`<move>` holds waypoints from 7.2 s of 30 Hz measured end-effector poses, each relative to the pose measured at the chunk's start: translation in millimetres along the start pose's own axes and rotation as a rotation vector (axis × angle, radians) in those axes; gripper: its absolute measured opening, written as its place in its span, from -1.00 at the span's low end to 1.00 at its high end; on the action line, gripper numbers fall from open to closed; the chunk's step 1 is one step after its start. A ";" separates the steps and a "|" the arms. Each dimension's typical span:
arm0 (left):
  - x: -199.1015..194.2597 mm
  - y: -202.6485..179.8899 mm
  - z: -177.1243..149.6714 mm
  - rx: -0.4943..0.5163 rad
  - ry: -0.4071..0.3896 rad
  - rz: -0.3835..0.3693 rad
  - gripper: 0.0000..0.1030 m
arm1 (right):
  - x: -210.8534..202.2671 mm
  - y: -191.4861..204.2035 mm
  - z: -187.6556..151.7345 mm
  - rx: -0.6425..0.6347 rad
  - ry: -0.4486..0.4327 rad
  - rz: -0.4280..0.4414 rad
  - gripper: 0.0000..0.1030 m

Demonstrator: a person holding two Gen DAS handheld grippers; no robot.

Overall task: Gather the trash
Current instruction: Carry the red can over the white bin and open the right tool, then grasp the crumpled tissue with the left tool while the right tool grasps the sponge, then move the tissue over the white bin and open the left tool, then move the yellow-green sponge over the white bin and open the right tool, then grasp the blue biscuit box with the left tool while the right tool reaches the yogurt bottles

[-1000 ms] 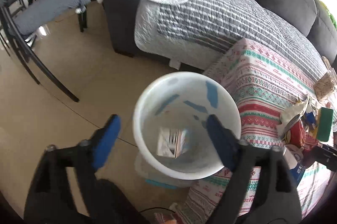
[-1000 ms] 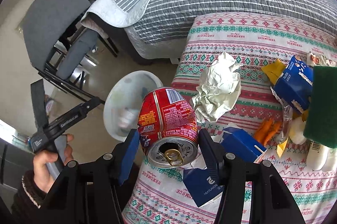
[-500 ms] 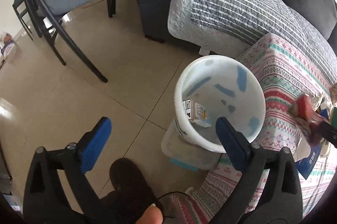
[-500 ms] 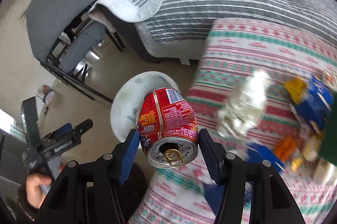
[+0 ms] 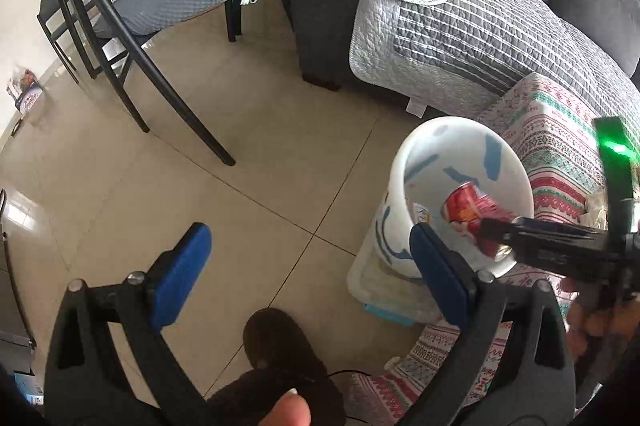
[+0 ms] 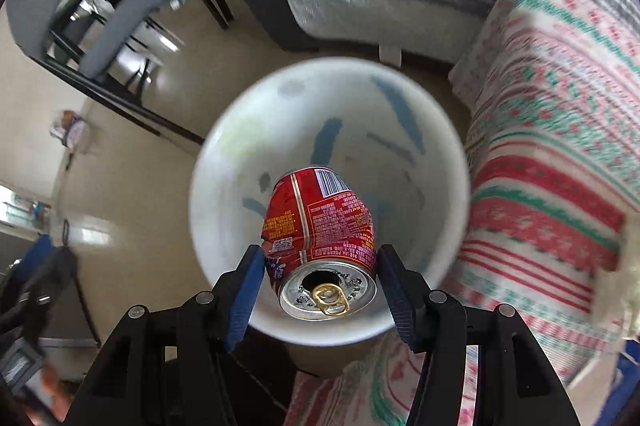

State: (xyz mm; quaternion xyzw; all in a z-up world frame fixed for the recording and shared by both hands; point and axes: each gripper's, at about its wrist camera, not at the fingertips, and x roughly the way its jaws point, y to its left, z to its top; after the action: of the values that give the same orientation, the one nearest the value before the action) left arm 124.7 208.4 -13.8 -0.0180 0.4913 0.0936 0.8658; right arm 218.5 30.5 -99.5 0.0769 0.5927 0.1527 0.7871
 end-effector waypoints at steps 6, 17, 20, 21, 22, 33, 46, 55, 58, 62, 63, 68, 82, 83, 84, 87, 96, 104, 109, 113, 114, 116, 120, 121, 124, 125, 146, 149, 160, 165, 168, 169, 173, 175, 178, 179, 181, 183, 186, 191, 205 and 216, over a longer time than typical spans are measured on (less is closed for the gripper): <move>5.2 11.0 -3.1 -0.022 0.024 -0.010 0.92 | 17.9 7.2 -1.9 -0.003 0.036 0.017 0.18; -8.0 -6.4 -9.1 0.021 0.006 -0.047 0.92 | -68.4 -5.5 -14.3 -0.025 -0.123 -0.021 0.49; -12.5 -20.7 -11.7 0.051 0.001 -0.062 0.92 | -107.2 -22.6 -29.2 -0.018 -0.190 -0.050 0.53; -14.2 -26.6 -13.0 0.061 0.000 -0.068 0.92 | -116.5 -29.0 -31.9 -0.013 -0.200 -0.055 0.53; -15.3 -31.1 -13.6 0.069 0.000 -0.074 0.92 | -129.4 -37.0 -37.9 -0.007 -0.216 -0.066 0.53; -27.0 -103.8 -26.4 0.185 0.021 -0.148 0.92 | -211.3 -121.9 -97.7 0.077 -0.320 -0.202 0.63; -24.5 -197.1 -25.1 0.269 0.048 -0.195 0.94 | -244.2 -214.8 -133.0 0.272 -0.383 -0.266 0.65; -6.2 -257.4 -12.0 0.344 0.038 -0.260 0.94 | -231.1 -242.5 -122.6 0.335 -0.366 -0.297 0.65; 0.9 -268.0 -7.9 0.340 0.046 -0.287 0.94 | -228.1 -244.7 -121.6 0.340 -0.358 -0.292 0.65; 5.9 -281.7 -5.1 0.322 0.052 -0.335 0.94 | -225.6 -248.6 -119.8 0.344 -0.354 -0.299 0.65; 6.7 -284.1 -5.4 0.317 0.055 -0.347 0.94 | -224.9 -250.3 -119.5 0.346 -0.353 -0.298 0.65; 11.7 -297.8 -8.4 0.310 0.080 -0.410 0.74 | -222.9 -256.4 -120.7 0.359 -0.348 -0.292 0.65; 17.6 -303.0 -9.9 0.311 0.105 -0.470 -0.64 | -219.1 -261.2 -123.3 0.390 -0.348 -0.255 0.44; 15.8 -302.3 -10.0 0.312 0.100 -0.473 -0.66 | -217.7 -261.6 -122.6 0.392 -0.343 -0.250 0.22; 13.8 -301.3 -9.9 0.312 0.096 -0.477 -0.68 | -216.8 -261.5 -122.2 0.392 -0.340 -0.247 0.13; 8.0 -298.3 -9.9 0.315 0.085 -0.487 -0.70 | -213.0 -260.9 -119.9 0.388 -0.331 -0.233 -0.26; -9.7 -282.5 -11.4 0.333 0.062 -0.511 -0.76 | -222.9 -243.5 -118.9 0.346 -0.379 -0.245 -0.42; -15.7 -261.9 -11.1 0.312 0.044 -0.506 -0.77 | -231.4 -230.2 -120.4 0.315 -0.407 -0.220 -0.42; -20.0 -251.5 -9.2 0.293 0.036 -0.511 -0.77 | -233.8 -225.7 -121.1 0.305 -0.413 -0.208 -0.42; -24.7 -242.8 -5.1 0.269 0.024 -0.516 -0.77 | -235.9 -222.3 -121.8 0.303 -0.422 -0.195 -0.42; -25.4 -240.2 -3.7 0.263 0.022 -0.518 -0.77 | -236.2 -220.8 -122.0 0.300 -0.422 -0.194 -0.42; -27.4 -234.9 -1.4 0.252 0.015 -0.520 -0.77 | -235.9 -219.8 -121.4 0.298 -0.423 -0.191 -0.42; -29.5 -223.9 2.0 0.232 0.009 -0.516 -0.77 | -236.9 -215.2 -120.6 0.288 -0.429 -0.174 -0.42; -29.5 -219.8 2.9 0.225 0.009 -0.512 -0.77 | -237.0 -213.5 -120.5 0.283 -0.430 -0.171 -0.42; -29.9 -209.4 5.1 0.211 0.006 -0.502 -0.77 | -236.7 -208.7 -118.3 0.267 -0.432 -0.156 -0.42; -29.7 -205.1 5.8 0.206 0.003 -0.496 -0.77 | -236.4 -206.7 -117.5 0.264 -0.433 -0.152 -0.42; 21.7 -112.6 13.7 0.071 0.066 -0.279 -0.77 | -187.1 -153.8 -86.5 0.163 -0.384 0.050 -0.42; 30.8 -110.0 15.5 0.059 0.075 -0.267 -0.74 | -179.2 -148.2 -85.9 0.154 -0.370 0.051 -0.42; 19.9 -89.9 7.6 0.014 0.043 -0.187 0.69 | -161.4 -133.3 -75.4 0.143 -0.329 0.073 -0.42; 16.6 -73.3 3.7 0.018 0.033 -0.121 0.86 | -147.3 -112.3 -66.3 0.115 -0.291 0.085 -0.42; 14.6 -67.1 2.2 0.024 0.038 -0.111 0.86 | -135.2 -96.4 -57.2 0.110 -0.277 0.098 -0.42; 14.1 -66.3 1.9 0.029 0.039 -0.106 0.86 | -131.0 -90.7 -54.0 0.105 -0.272 0.099 -0.42; 12.5 -62.5 0.1 0.031 0.057 -0.108 0.87 | -111.2 -67.0 -39.2 0.069 -0.245 0.079 -0.42; 10.6 -59.5 -1.0 0.014 0.062 -0.120 0.87 | -104.1 -61.2 -34.1 0.059 -0.237 0.070 -0.41; 6.9 -58.6 -1.0 0.021 0.051 -0.122 0.87 | -93.9 -58.0 -27.2 0.062 -0.224 0.060 -0.41; 5.7 -58.7 -0.7 0.027 0.045 -0.119 0.87 | -91.2 -57.0 -25.5 0.064 -0.221 0.061 -0.41; 4.1 -58.9 -0.4 0.034 0.040 -0.120 0.87 | -84.9 -55.5 -20.6 0.070 -0.216 0.060 -0.41; 3.3 -59.0 0.0 0.037 0.045 -0.132 0.87 | -79.6 -54.8 -17.8 0.079 -0.213 0.067 -0.41; 2.2 -59.6 0.0 0.038 0.047 -0.143 0.87 | -73.1 -53.4 -11.7 0.089 -0.213 0.079 -0.35; 1.5 -59.8 -1.5 0.050 0.043 -0.130 0.87 | -79.3 -56.8 -11.6 0.114 -0.244 0.141 0.20; -15.0 -90.5 -9.8 0.119 0.030 -0.183 0.87 | -175.1 -108.0 -65.1 0.100 -0.333 -0.020 0.40; -32.2 -157.8 -26.1 0.239 0.040 -0.258 0.87 | -232.7 -191.5 -128.3 0.198 -0.353 -0.187 0.51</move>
State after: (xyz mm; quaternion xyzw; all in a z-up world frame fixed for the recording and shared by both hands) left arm 114.9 45.6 -9.3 0.0201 0.5097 -0.0776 0.8566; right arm 66.0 -234.6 17.7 0.1239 0.4625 0.0042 0.8779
